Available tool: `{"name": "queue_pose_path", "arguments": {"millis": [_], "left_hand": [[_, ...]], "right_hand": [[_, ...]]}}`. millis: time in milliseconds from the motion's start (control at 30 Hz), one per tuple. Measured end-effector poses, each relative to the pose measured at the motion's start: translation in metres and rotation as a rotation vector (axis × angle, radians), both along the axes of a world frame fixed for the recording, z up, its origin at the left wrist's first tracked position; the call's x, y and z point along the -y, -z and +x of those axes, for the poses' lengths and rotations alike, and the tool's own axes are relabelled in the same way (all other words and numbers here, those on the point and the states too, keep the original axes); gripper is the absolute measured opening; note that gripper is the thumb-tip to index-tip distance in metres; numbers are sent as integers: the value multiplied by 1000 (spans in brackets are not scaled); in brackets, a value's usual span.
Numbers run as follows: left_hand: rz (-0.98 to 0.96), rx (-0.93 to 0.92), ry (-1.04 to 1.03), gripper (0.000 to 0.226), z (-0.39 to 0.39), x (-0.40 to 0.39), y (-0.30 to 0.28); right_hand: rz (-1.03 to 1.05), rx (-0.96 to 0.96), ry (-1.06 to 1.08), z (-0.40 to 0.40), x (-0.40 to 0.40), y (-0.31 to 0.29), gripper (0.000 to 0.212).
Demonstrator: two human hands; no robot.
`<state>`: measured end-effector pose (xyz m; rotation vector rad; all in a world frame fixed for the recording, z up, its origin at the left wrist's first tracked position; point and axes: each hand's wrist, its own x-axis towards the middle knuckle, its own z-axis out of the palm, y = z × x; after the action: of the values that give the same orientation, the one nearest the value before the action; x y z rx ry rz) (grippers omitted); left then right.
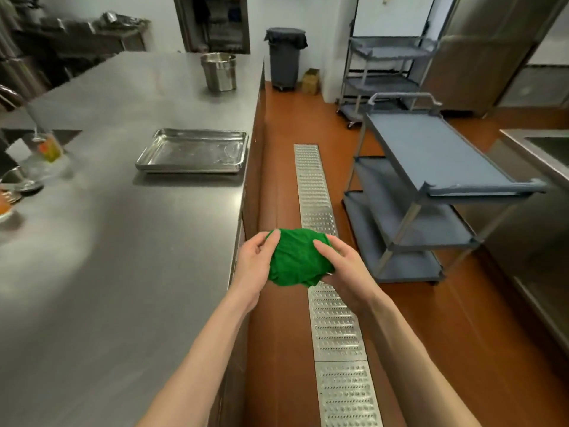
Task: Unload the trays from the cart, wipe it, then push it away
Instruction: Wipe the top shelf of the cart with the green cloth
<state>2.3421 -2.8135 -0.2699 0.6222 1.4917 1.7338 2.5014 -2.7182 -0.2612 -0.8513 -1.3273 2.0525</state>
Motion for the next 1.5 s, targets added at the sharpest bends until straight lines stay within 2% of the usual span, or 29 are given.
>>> {"name": "queue_pose_path", "arguments": {"millis": [267,433,567,667,733,967,1167,1333,1500], "left_hand": [[-40,-13,148,28,-5,-110,9],[-84,-55,184,27,-7,-196,17],[-88,-36,194,27,-9,-268,12],[-61,5,225,27,-9,-325,2],[-49,6,229,29,-10,-361,-4],[-40,28,186,29,-23,-464,-1],[-75,-21,194,28,-46,-536,7],[-78,-78,211,22,-65,-615,15],[-84,-165,321,21,-90,-711,21]], "right_hand": [[-24,32,198,5,-90,14,28],[-34,8,227,7,-164,20,23],[-155,-111,243,2,-232,18,41],[-272,-187,184,0,-285,16,60],[-300,-222,164,0,-320,17,65],[-196,-210,113,-17,-421,22,48],[-236,-257,100,-37,-490,36,39],[-236,-212,187,-53,-559,48,32],[-223,-214,320,-72,-634,54,33]]}}
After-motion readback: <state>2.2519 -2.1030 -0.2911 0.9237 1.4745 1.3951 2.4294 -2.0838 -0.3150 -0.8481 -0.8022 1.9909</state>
